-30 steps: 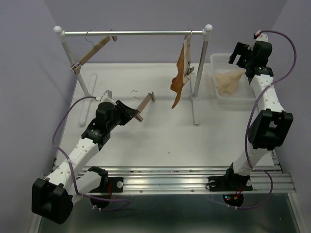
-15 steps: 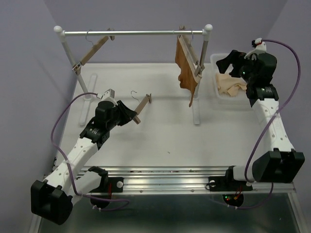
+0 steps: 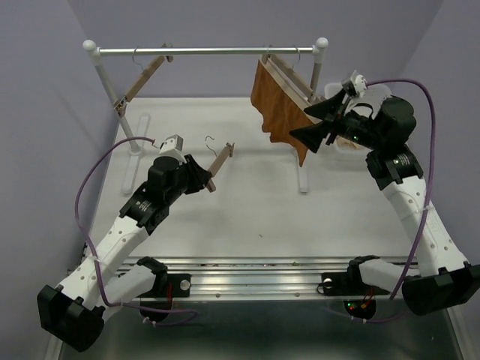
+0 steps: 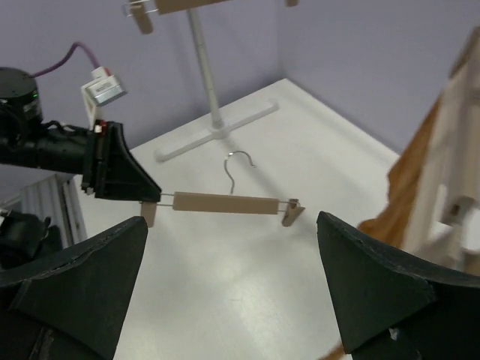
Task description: Remove the underwear clipped to the hanger
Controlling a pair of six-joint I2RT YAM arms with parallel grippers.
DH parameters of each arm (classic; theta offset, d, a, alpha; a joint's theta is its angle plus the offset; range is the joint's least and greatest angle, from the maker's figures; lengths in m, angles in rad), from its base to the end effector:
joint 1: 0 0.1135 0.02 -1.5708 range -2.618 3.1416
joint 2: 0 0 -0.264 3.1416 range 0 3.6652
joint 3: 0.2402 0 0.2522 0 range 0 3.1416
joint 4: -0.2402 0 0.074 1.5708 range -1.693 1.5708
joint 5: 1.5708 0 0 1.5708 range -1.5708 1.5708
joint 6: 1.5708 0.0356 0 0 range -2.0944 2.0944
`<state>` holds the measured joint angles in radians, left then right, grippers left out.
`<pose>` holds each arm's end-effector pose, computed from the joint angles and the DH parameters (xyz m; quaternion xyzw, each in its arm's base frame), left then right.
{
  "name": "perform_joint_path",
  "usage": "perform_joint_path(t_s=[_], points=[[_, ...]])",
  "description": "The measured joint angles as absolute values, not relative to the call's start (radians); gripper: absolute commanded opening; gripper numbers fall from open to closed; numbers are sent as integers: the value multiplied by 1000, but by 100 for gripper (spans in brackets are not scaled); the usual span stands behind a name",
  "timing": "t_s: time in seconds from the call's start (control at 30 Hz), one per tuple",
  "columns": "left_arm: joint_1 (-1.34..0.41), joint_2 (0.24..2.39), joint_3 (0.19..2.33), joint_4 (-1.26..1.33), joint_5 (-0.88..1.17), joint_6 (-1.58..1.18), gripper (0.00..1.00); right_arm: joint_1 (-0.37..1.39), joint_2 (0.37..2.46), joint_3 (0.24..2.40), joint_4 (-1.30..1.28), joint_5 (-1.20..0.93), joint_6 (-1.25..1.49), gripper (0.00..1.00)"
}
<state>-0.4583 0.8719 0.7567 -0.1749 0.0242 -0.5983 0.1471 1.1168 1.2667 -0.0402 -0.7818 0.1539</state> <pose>0.1838 -0.0916 0.3157 -0.0489 0.8004 -0.3095 0.5111 0.2299 0.0594 0.4575 -0.2817 0.6179 0.3546 0.6427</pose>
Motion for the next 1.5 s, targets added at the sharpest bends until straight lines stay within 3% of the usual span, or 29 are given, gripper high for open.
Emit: perform_joint_path(t_s=[0.37,0.67,1.07,1.27,1.37,1.47,1.5], points=[[-575,879,773,-226,-82,-584,0,553,1433,1424,-120,-611,89,100],[-595,849,793,-226,-107,-583,0,633,1748,1534,-131,-431,138,100],[-597,849,801,-221,-118,-573,0,722,1861,1616,-121,-353,113,88],[-597,849,801,-215,-118,-573,0,735,1903,1625,-121,-333,102,73],[-597,848,801,-213,-118,-573,0,741,1925,1625,-120,-319,99,57],[-599,848,801,-213,-119,-574,0,744,1935,1625,-120,-310,97,48],[-600,848,801,-213,-120,-574,0,746,1937,1625,-120,-305,97,38]])
